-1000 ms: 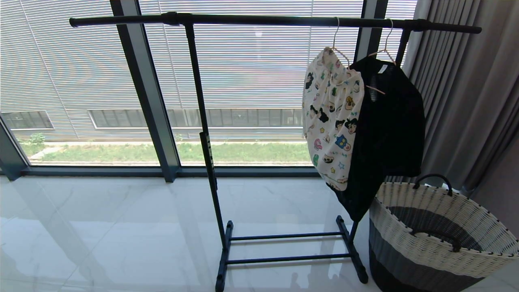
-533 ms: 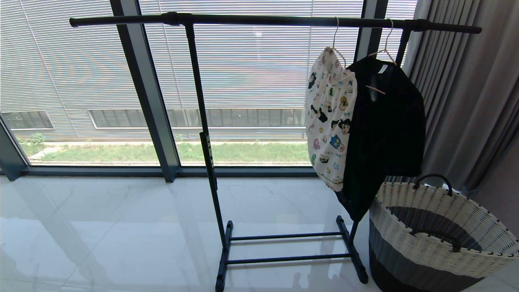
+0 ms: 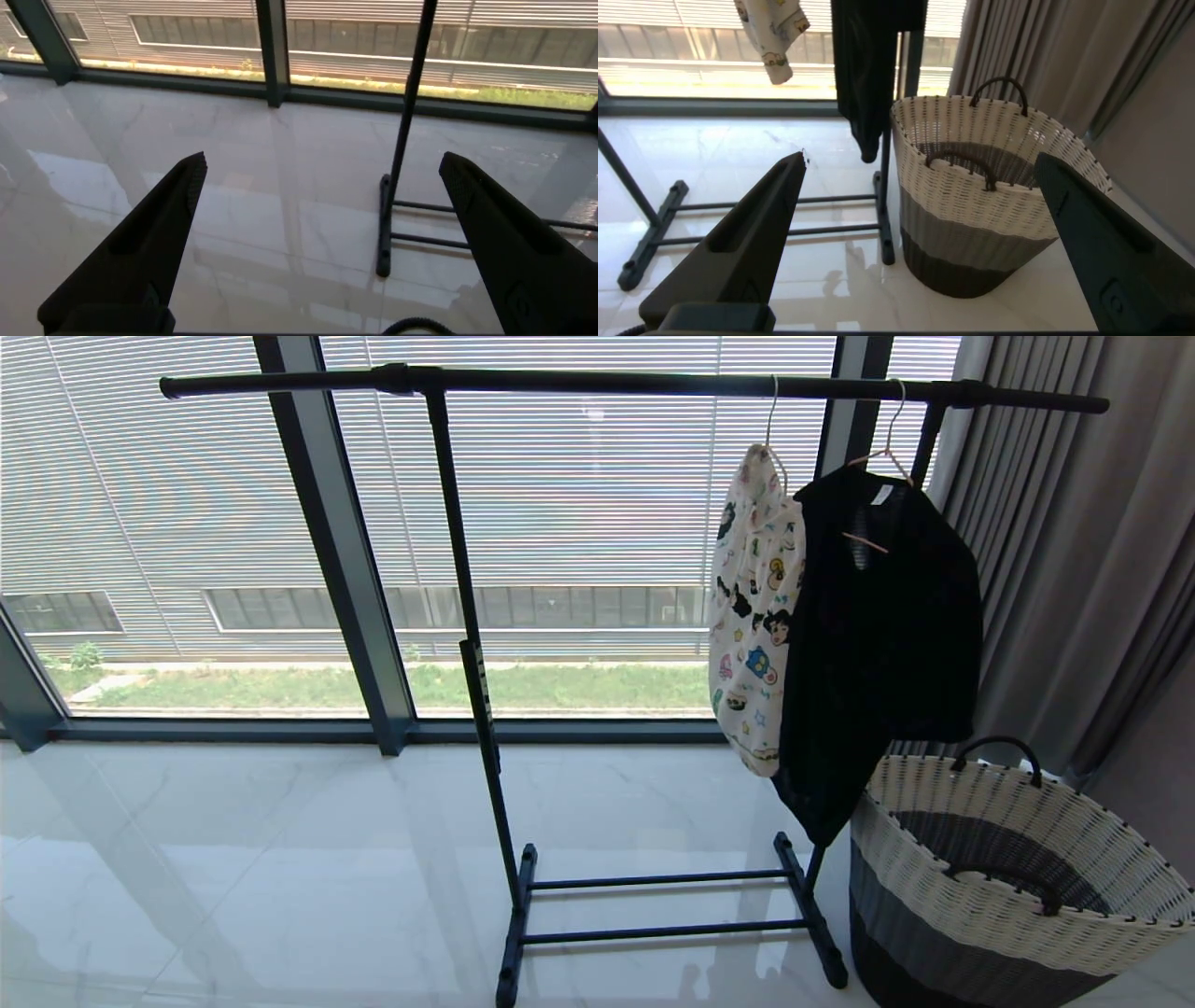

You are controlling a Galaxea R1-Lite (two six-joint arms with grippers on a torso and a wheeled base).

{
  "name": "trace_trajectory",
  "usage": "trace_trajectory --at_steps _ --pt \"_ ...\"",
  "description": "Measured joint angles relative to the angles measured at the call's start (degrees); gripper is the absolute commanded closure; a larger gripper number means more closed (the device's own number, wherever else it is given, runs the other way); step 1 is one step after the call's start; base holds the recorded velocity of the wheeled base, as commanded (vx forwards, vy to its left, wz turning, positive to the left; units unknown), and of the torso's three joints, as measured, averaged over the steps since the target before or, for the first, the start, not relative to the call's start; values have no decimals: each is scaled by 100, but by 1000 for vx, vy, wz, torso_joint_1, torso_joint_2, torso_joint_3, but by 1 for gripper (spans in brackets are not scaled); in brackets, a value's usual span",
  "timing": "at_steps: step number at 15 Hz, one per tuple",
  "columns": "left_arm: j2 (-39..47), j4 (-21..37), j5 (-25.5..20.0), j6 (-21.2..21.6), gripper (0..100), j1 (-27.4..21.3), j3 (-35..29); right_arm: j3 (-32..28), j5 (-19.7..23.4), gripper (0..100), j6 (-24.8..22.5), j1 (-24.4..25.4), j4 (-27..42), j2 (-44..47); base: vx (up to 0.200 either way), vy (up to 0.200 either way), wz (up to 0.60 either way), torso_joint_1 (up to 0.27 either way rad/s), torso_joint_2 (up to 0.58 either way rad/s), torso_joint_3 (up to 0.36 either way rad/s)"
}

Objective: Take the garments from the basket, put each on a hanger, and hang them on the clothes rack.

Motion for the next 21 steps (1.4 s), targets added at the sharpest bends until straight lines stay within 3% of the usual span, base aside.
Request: trace_trajectory --at_steps 5,6,9,13,21 --pt "2 0 -88 16 0 0 2 0 -1 0 0 0 0 0 0 0 0 0 0 0" --pt "2 44 -378 2 0 0 2 0 0 0 0 0 0 0 0 0 0 0 0 0" --pt "-17 207 -861 511 0 -135 0 0 -1 0 0 -2 0 0 0 0 0 0 0 0" --pt "-378 260 -891 68 0 -485 0 0 -1 0 0 2 0 0 0 0 0 0 0 0" --pt "-518 276 -869 24 0 -522 2 0 7 0 -38 -2 0 0 0 0 0 0 0 0"
